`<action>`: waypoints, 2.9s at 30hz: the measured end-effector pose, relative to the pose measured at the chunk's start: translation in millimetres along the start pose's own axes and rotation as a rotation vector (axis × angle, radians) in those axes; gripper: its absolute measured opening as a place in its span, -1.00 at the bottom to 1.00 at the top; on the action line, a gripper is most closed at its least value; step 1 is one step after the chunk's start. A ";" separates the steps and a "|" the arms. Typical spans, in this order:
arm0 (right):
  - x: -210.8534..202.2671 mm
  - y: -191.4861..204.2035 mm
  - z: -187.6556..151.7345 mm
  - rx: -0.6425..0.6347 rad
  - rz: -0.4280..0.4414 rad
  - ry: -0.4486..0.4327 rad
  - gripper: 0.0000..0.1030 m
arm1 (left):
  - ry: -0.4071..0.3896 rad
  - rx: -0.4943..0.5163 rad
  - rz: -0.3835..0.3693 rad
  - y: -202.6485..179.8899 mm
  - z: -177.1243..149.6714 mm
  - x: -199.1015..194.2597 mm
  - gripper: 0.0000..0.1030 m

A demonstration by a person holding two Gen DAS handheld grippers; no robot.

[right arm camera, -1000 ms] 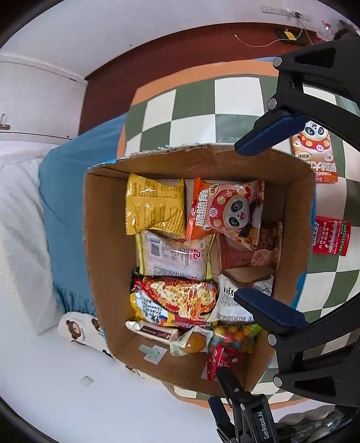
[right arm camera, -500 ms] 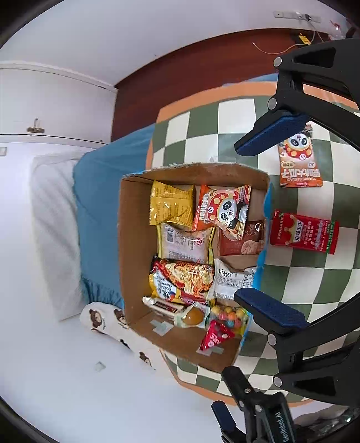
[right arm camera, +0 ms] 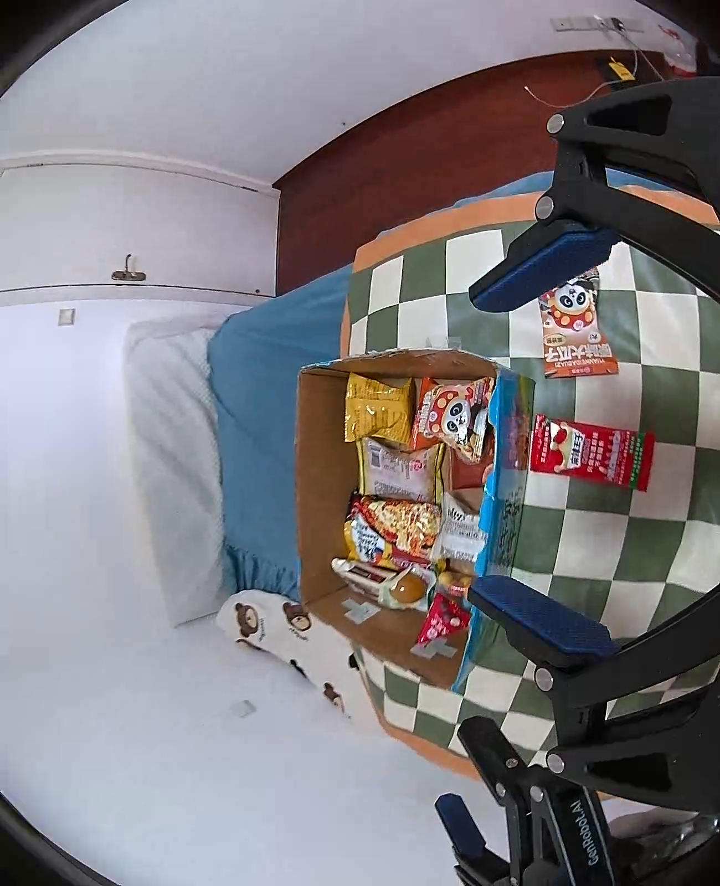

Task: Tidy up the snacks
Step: 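Move both tools back over the last snacks on the cloth, then grasp the red spicy strip packet with the left tool while the right tool grasps the panda snack packet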

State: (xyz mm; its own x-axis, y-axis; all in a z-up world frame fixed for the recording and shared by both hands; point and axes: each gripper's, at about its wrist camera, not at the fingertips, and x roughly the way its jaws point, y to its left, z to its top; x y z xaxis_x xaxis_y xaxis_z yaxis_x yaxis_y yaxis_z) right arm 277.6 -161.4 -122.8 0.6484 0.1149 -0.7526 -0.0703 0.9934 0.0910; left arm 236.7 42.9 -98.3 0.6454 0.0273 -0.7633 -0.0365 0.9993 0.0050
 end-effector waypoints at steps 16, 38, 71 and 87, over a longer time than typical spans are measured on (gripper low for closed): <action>-9.6 -53.0 -42.9 0.180 0.087 0.026 0.91 | -0.042 0.006 -0.086 -22.8 -19.9 -8.6 0.99; 236.8 -200.9 -147.2 0.765 0.223 0.505 0.53 | 0.541 0.007 0.084 -110.0 -112.6 226.1 0.99; 271.0 -176.9 -195.8 0.149 -0.005 0.708 0.99 | 0.544 0.098 0.036 -163.0 -125.9 252.9 0.01; 251.1 -137.7 -184.1 0.133 -0.050 0.568 0.17 | 0.616 0.002 0.049 -80.8 -175.0 213.6 -0.04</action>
State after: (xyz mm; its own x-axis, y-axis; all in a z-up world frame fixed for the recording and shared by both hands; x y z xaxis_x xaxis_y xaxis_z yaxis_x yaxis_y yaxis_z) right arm 310.5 -268.2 -444.3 0.1377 0.0891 -0.9865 0.0696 0.9926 0.0994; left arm 244.0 -36.4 -374.8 0.0835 0.0541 -0.9950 -0.0528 0.9974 0.0498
